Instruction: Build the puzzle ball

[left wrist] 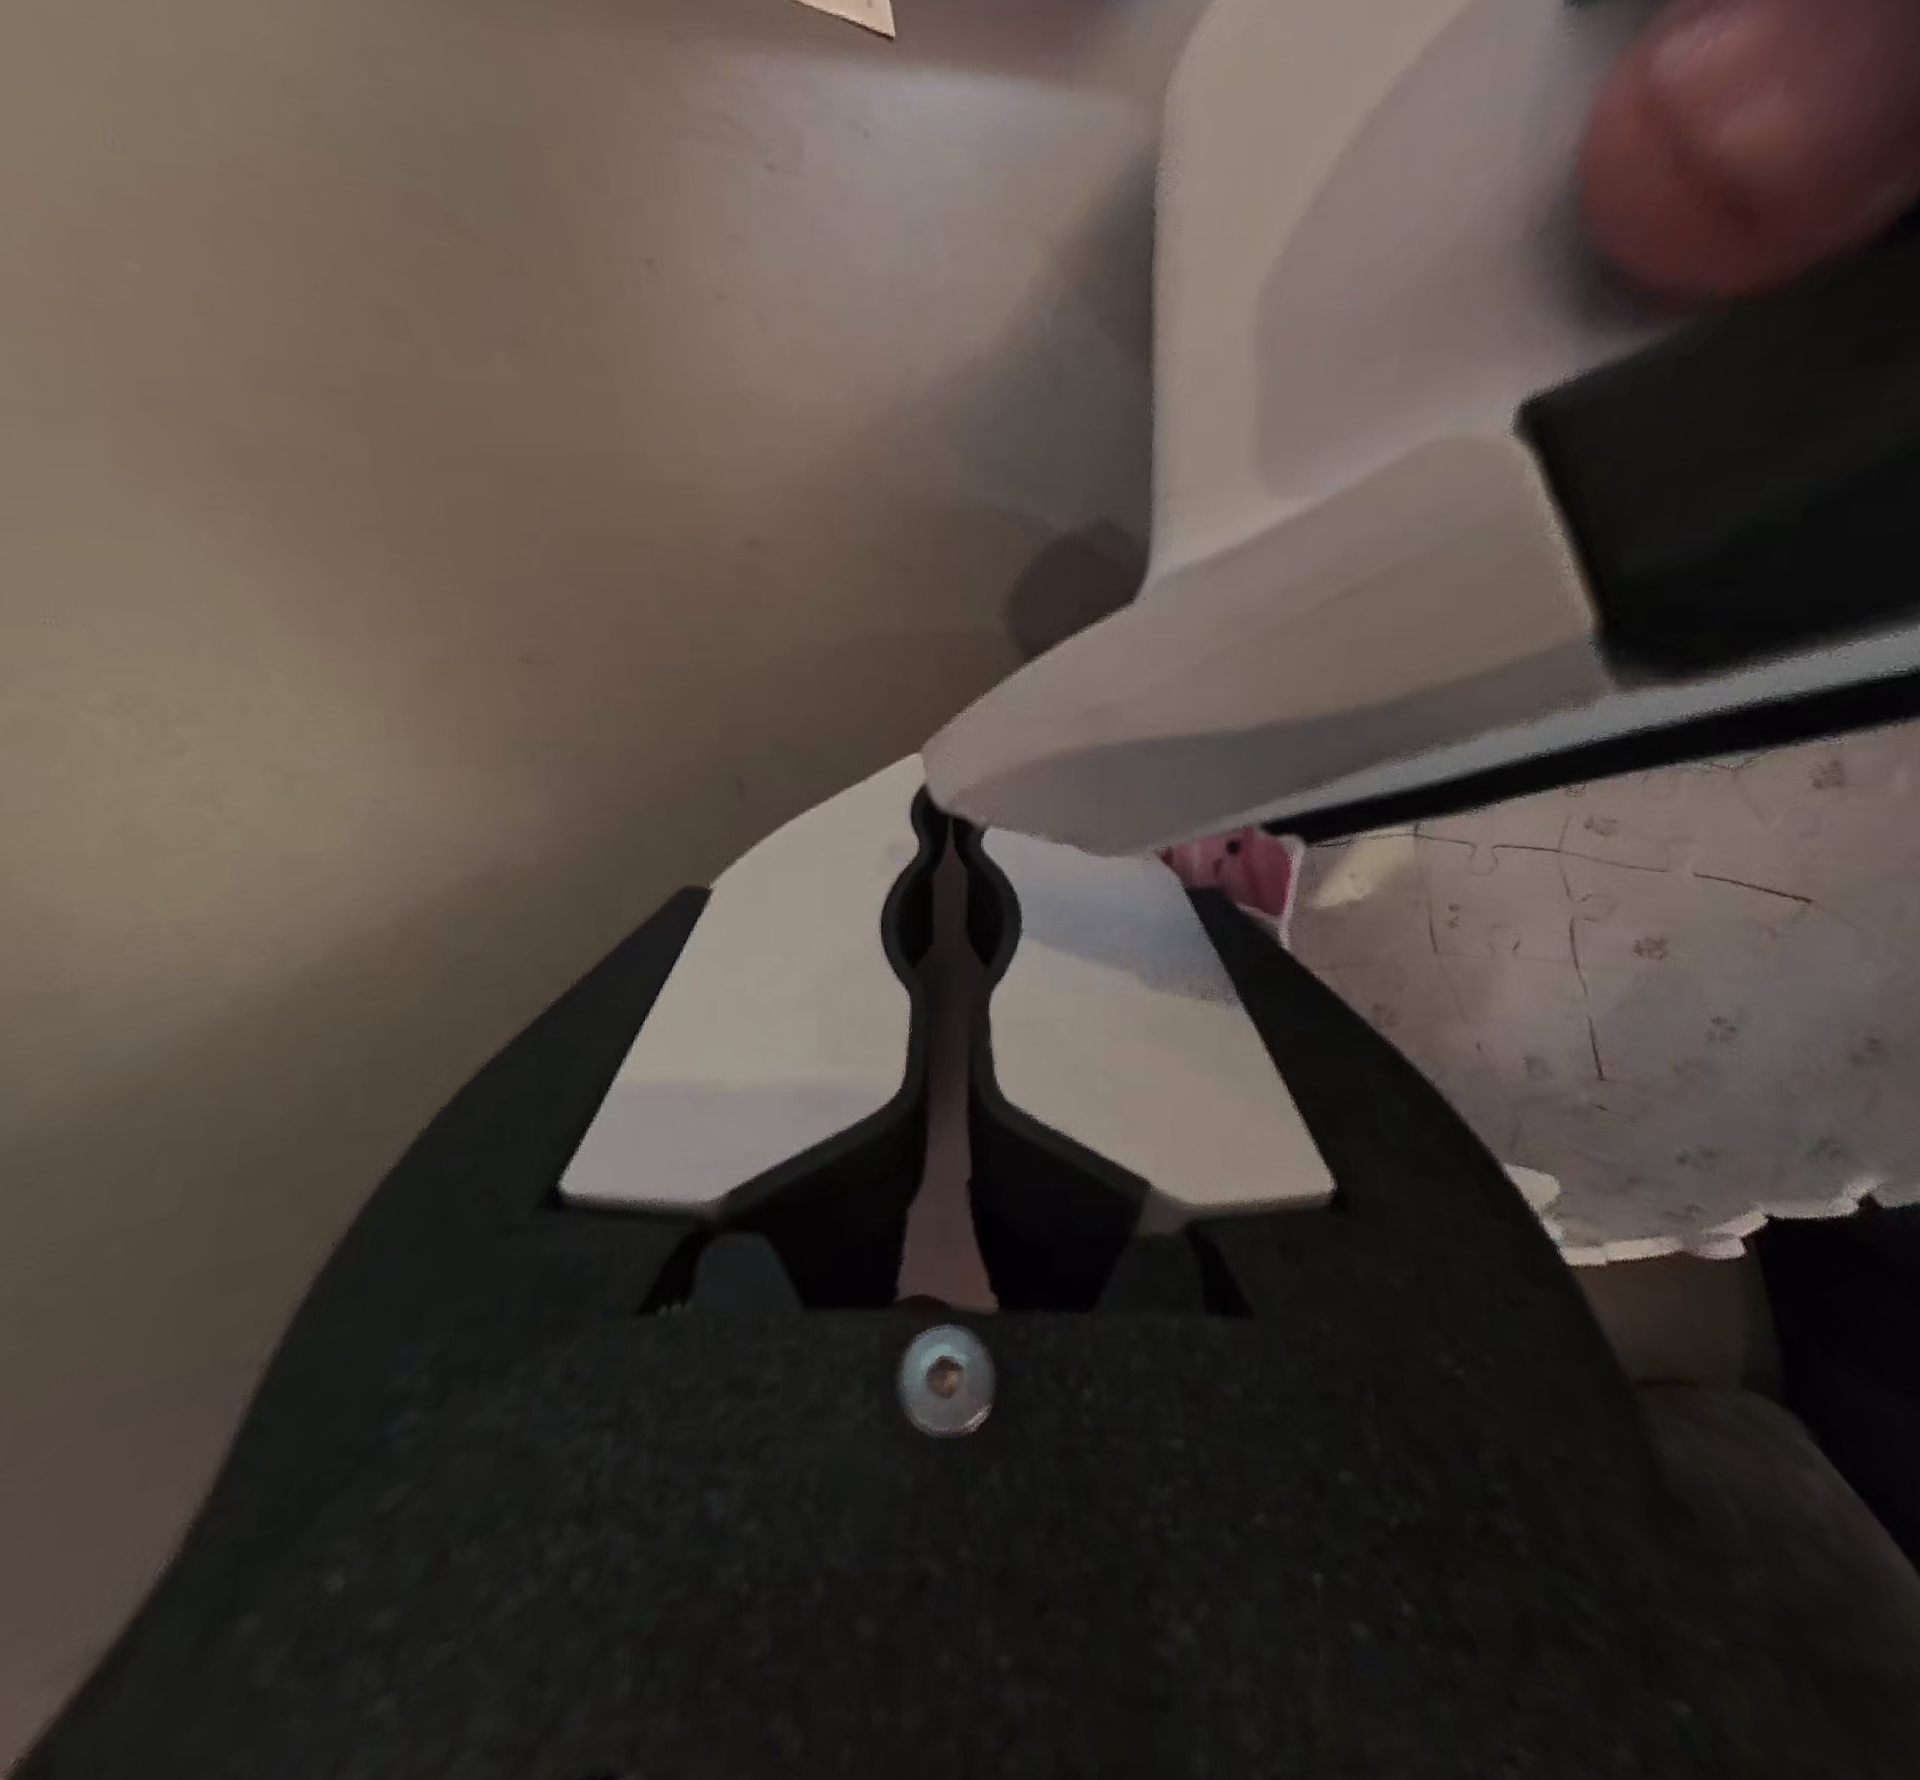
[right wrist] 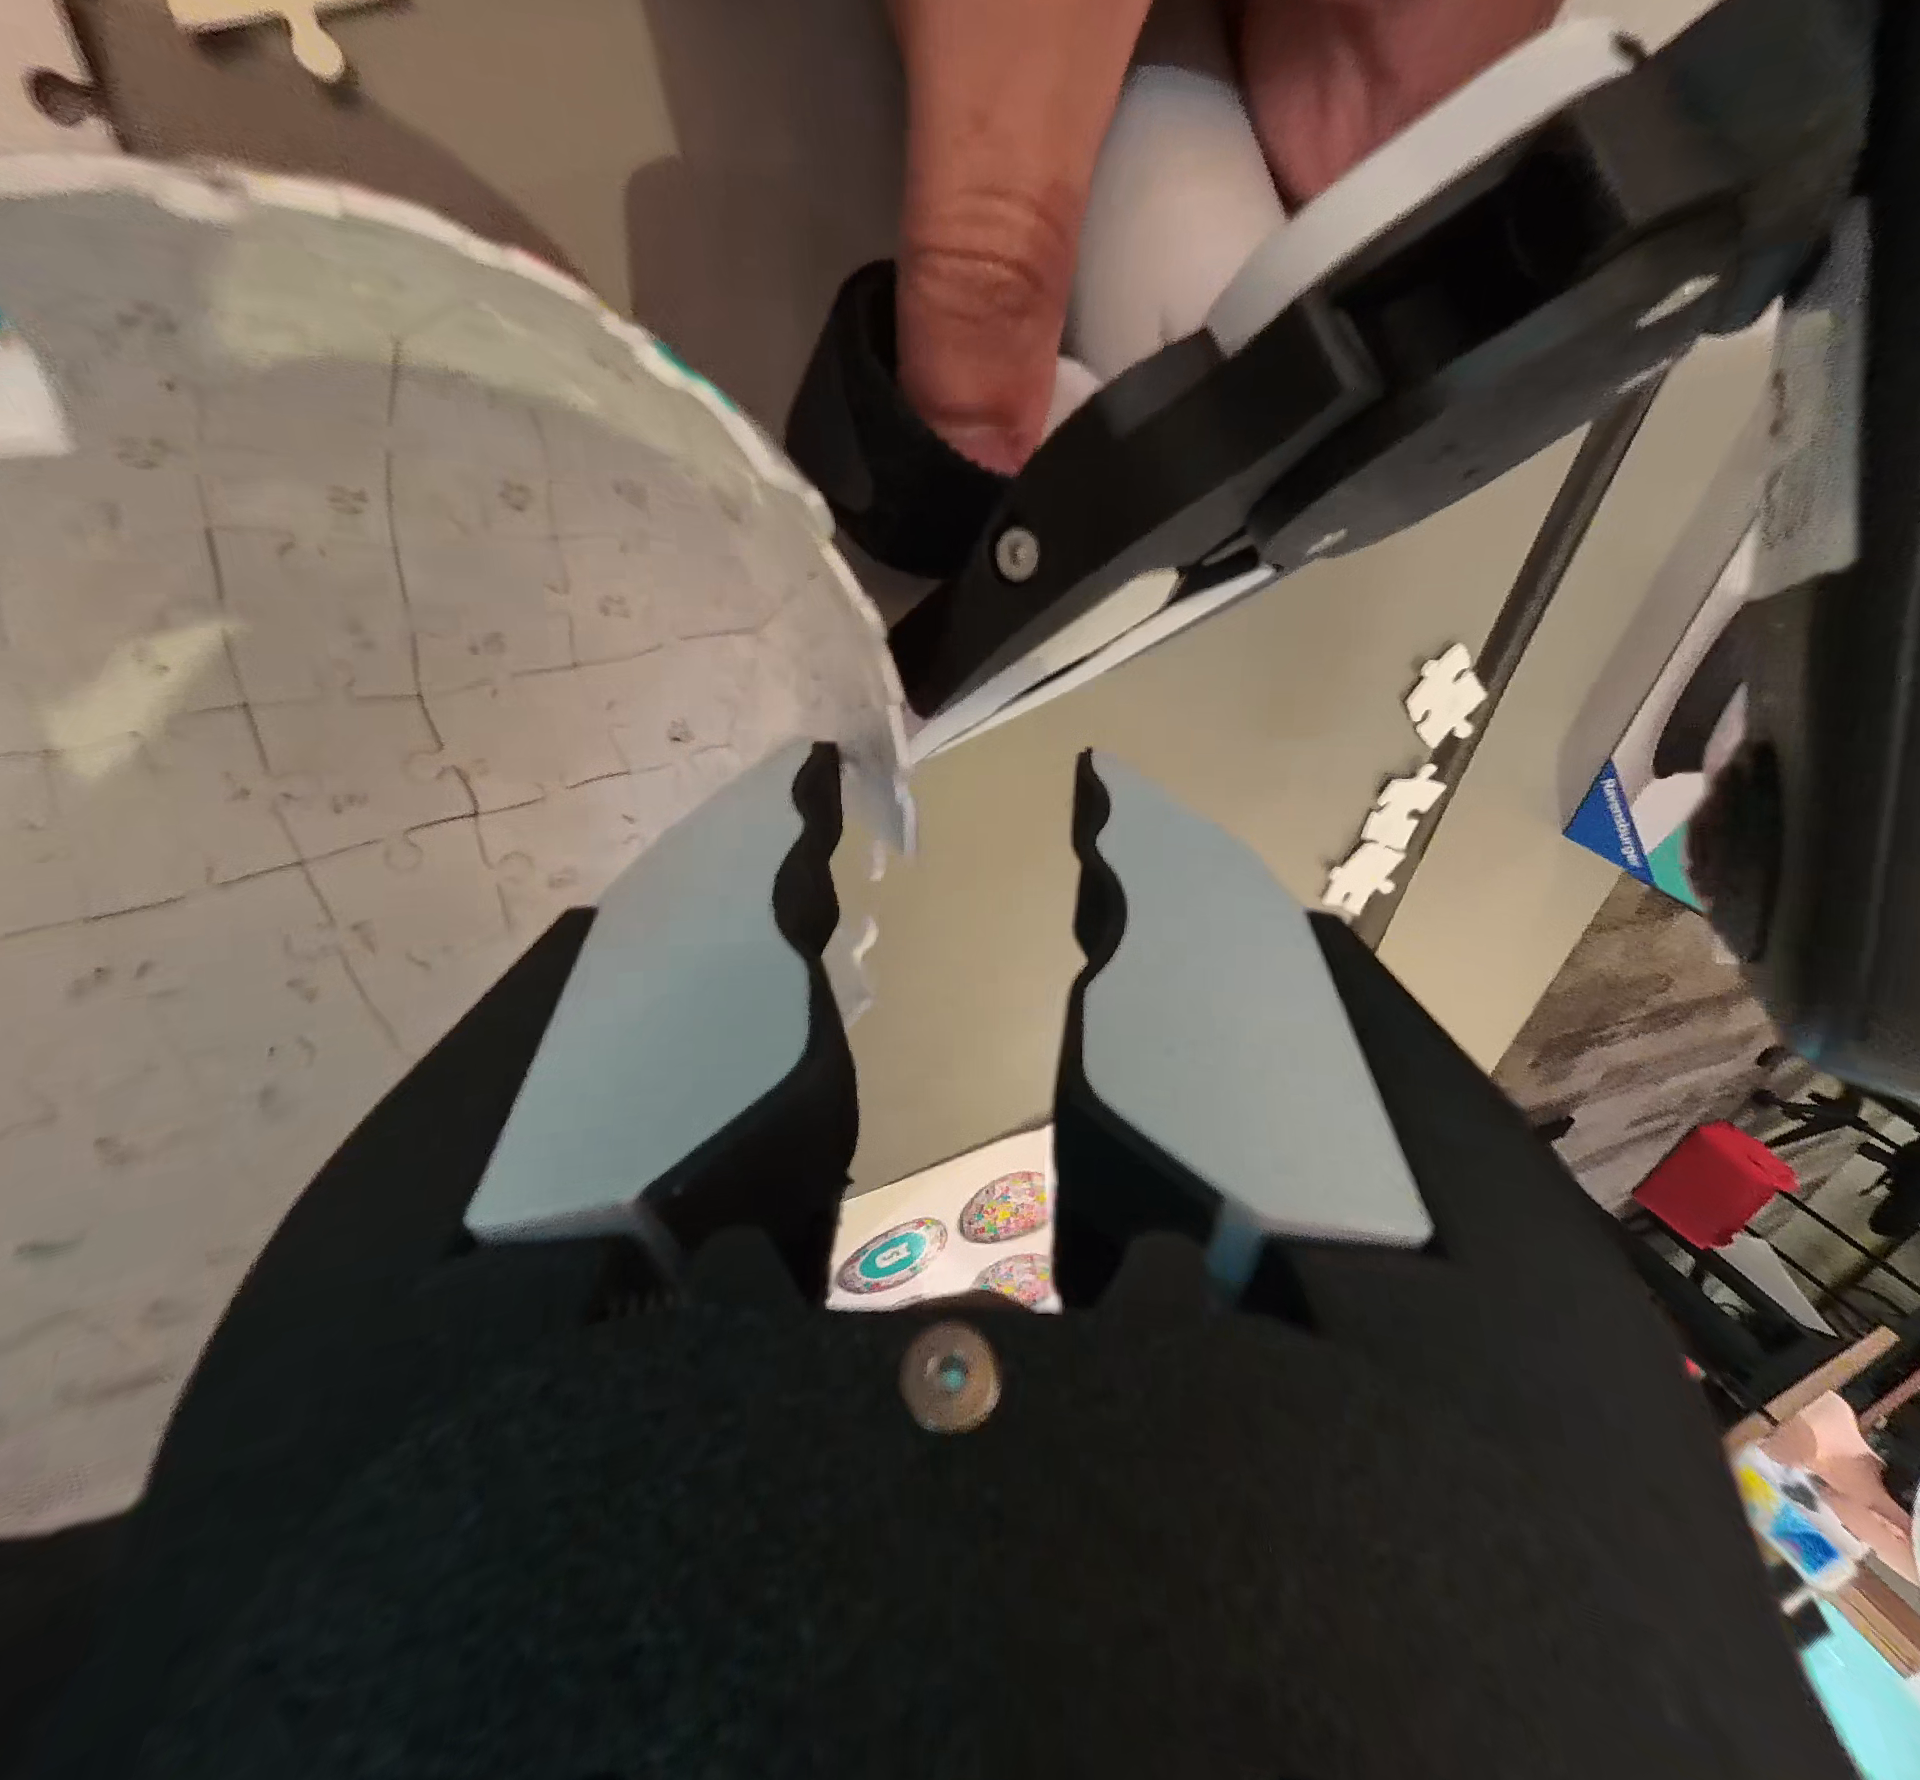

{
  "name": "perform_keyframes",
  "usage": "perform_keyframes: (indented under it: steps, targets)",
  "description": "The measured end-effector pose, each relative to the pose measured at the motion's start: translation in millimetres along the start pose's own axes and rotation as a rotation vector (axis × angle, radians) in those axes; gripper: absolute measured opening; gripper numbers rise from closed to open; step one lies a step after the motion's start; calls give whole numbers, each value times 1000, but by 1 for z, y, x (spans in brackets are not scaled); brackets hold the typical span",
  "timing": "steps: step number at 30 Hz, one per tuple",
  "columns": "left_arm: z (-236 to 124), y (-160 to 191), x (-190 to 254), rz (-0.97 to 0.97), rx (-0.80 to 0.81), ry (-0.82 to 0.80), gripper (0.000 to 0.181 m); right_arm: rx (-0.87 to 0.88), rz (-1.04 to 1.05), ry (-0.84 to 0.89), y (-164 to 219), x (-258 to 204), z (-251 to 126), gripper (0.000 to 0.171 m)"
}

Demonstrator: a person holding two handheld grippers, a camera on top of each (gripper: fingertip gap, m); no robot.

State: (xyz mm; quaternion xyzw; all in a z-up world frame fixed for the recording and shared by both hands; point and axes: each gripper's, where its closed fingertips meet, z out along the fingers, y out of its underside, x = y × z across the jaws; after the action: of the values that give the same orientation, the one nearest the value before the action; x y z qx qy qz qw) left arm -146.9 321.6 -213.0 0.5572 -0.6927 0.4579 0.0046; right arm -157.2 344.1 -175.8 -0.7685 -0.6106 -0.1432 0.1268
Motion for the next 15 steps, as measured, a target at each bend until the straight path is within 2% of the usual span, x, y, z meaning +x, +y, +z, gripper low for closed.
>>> perform_keyframes:
  steps: [15]
  targets:
    - [0,3,2,-8,-10,14,0,-13,-13,27,3,1,-4,43]
